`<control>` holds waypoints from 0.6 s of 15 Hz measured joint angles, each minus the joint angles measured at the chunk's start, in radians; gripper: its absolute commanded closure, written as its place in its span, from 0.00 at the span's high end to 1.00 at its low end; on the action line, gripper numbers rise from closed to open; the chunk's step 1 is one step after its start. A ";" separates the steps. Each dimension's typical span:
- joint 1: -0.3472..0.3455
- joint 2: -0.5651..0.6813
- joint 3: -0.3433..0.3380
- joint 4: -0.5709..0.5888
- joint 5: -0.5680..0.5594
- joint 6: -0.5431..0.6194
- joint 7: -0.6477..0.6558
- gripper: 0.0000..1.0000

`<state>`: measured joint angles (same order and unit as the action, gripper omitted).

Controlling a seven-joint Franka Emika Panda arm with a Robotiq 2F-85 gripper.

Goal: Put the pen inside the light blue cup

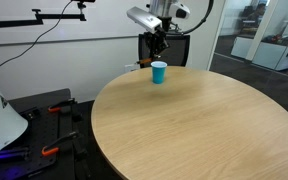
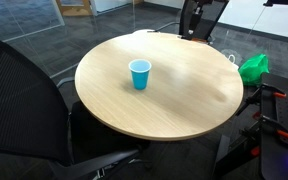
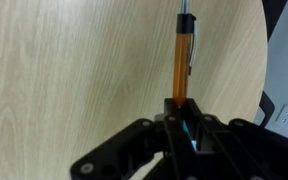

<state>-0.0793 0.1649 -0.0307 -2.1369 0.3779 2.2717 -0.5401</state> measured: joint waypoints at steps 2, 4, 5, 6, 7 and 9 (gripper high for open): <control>-0.013 0.008 0.008 0.007 0.059 -0.001 -0.112 0.04; -0.026 0.015 0.019 0.013 0.120 -0.001 -0.223 0.04; -0.032 0.019 0.023 0.016 0.150 -0.001 -0.277 0.04; -0.035 0.024 0.025 0.021 0.181 -0.001 -0.332 0.04; -0.038 0.030 0.027 0.026 0.212 -0.001 -0.389 0.04; -0.045 0.043 0.035 0.036 0.275 -0.002 -0.504 0.04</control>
<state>-0.1241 0.2080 0.0043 -2.1005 0.6525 2.2702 -1.0437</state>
